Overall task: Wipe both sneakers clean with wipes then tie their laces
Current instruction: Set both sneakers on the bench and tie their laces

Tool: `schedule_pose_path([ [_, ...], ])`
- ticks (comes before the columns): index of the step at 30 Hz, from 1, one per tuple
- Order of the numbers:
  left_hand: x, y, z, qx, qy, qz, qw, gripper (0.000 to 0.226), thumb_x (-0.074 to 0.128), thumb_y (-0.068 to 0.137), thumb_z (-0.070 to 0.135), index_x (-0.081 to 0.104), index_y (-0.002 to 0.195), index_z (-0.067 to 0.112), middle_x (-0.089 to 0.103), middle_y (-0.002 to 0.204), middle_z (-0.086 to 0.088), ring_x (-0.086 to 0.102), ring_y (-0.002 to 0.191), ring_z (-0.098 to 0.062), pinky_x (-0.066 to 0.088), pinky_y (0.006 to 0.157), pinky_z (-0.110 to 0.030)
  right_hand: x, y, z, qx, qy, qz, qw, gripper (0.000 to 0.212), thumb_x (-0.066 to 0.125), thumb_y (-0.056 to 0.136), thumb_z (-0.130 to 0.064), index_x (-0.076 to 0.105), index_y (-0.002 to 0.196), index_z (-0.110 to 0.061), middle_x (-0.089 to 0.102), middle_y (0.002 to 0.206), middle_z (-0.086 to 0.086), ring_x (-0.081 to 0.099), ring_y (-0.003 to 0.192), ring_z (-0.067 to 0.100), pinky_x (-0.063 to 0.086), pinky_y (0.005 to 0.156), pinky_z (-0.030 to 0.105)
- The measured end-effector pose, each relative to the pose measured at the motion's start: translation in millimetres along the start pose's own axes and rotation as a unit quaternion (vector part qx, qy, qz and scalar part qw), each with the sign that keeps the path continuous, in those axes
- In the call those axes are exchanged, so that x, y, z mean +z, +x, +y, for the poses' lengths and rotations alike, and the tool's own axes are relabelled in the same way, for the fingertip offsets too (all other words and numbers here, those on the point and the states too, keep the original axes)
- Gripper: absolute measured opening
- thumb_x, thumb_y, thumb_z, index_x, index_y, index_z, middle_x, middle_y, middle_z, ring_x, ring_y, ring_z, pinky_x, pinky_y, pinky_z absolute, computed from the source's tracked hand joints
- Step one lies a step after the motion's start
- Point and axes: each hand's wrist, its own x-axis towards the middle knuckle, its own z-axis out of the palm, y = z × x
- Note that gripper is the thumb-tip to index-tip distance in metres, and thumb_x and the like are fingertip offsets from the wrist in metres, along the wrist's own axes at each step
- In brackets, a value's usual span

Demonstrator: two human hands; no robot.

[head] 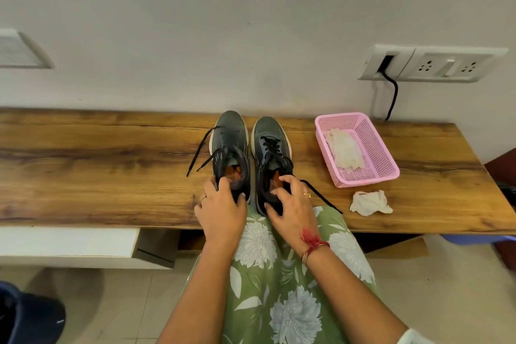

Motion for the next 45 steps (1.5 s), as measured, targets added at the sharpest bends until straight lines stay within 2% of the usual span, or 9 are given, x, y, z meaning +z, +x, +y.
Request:
schedule_pose_path([
  [6, 0.8, -5.9, 25.5, 0.105, -0.133, 0.116, 0.979, 0.036, 0.066, 0.085, 0.021, 0.055, 0.119, 0.014, 0.044, 0.138, -0.013, 0.040, 0.131, -0.032, 0.038, 0.099, -0.051, -5.7, -0.6, -4.8, 0.046, 0.144, 0.052, 0.987, 0.049, 0.049, 0.085, -0.061, 0.061, 0.108, -0.020, 0.041, 0.128, -0.003, 0.043, 0.117, 0.010, 0.041, 0.094, 0.027],
  [11, 11.0, -6.3, 64.6, 0.183, -0.207, 0.114, 0.954, 0.033, 0.062, 0.087, 0.016, 0.056, 0.119, 0.013, 0.049, 0.133, -0.010, 0.047, 0.124, -0.027, 0.041, 0.098, -0.044, -11.8, 4.6, -1.3, 0.157, 0.273, 0.129, 0.940, 0.028, 0.053, 0.093, -0.043, 0.059, 0.107, -0.019, 0.042, 0.120, -0.003, 0.056, 0.104, 0.009, 0.050, 0.086, 0.019],
  [15, 25.7, -8.7, 53.3, 0.167, -0.203, 0.107, 0.959, 0.039, 0.063, 0.088, 0.023, 0.053, 0.123, 0.009, 0.046, 0.135, -0.014, 0.043, 0.128, -0.032, 0.044, 0.100, -0.049, -20.7, 8.0, 10.7, 0.250, 0.340, 0.139, 0.896, 0.021, 0.056, 0.094, -0.019, 0.059, 0.111, -0.008, 0.042, 0.120, 0.005, 0.044, 0.084, -0.028, 0.036, 0.069, -0.004],
  [22, 23.6, -4.9, 45.6, 0.059, -0.057, 0.048, 0.995, 0.050, 0.055, 0.091, 0.039, 0.045, 0.135, 0.017, 0.024, 0.155, -0.017, 0.004, 0.147, -0.038, -0.005, 0.114, -0.057, -5.1, 11.5, 11.1, 0.255, 0.335, -0.009, 0.907, 0.071, 0.069, 0.082, -0.040, 0.035, 0.143, -0.026, 0.028, 0.132, -0.012, 0.033, 0.123, 0.007, 0.035, 0.103, 0.028],
  [27, 11.7, -0.3, 37.4, 0.056, 0.103, -0.085, 0.989, 0.066, 0.021, 0.095, 0.064, 0.031, 0.148, 0.025, 0.023, 0.155, -0.022, 0.011, 0.146, -0.038, -0.004, 0.115, -0.056, 4.8, 14.7, 13.9, 0.270, 0.358, -0.047, 0.893, 0.067, 0.061, 0.090, -0.031, 0.030, 0.148, -0.022, 0.039, 0.147, -0.001, 0.037, 0.135, 0.017, 0.034, 0.111, 0.039],
  [33, -13.9, 12.6, 42.8, 0.072, 0.187, -0.129, 0.971, 0.066, 0.033, 0.091, 0.068, 0.048, 0.136, 0.023, 0.041, 0.144, -0.016, 0.030, 0.138, -0.036, 0.006, 0.113, -0.062, 5.3, 15.9, 14.5, 0.305, 0.330, 0.034, 0.893, 0.046, 0.069, 0.082, -0.020, 0.054, 0.125, -0.020, 0.055, 0.123, 0.005, 0.056, 0.110, 0.020, 0.048, 0.096, 0.038],
  [36, -21.8, 26.7, 52.3, 0.143, 0.199, -0.054, 0.968, 0.067, 0.055, 0.084, 0.063, 0.046, 0.132, 0.017, 0.038, 0.143, -0.014, 0.033, 0.135, -0.034, 0.024, 0.110, -0.051, 1.2, 16.8, 11.1, 0.291, 0.308, 0.084, 0.902, 0.042, 0.069, 0.079, -0.009, 0.059, 0.119, -0.015, 0.051, 0.117, 0.004, 0.056, 0.104, 0.018, 0.044, 0.086, 0.023],
  [41, -7.1, 63.8, 71.5, 0.293, 0.190, -0.078, 0.934, 0.089, 0.073, 0.079, 0.040, 0.021, 0.148, 0.017, 0.038, 0.141, -0.014, 0.039, 0.130, -0.033, 0.039, 0.100, -0.043, -1.9, 19.3, 7.3, 0.250, 0.301, 0.124, 0.912, 0.042, 0.068, 0.074, 0.000, 0.063, 0.113, -0.016, 0.049, 0.114, -0.001, 0.056, 0.104, 0.019, 0.046, 0.092, 0.029],
  [45, -0.5, 82.2, 84.2, 0.453, 0.194, -0.120, 0.862, 0.059, 0.065, 0.086, 0.030, 0.042, 0.139, 0.024, 0.045, 0.134, -0.009, 0.047, 0.120, -0.030, 0.043, 0.090, -0.042, -5.0, 21.5, 9.3, 0.237, 0.360, 0.144, 0.890, 0.042, 0.066, 0.074, 0.012, 0.062, 0.109, -0.010, 0.052, 0.112, 0.003, 0.057, 0.094, 0.004, 0.044, 0.087, 0.009],
])
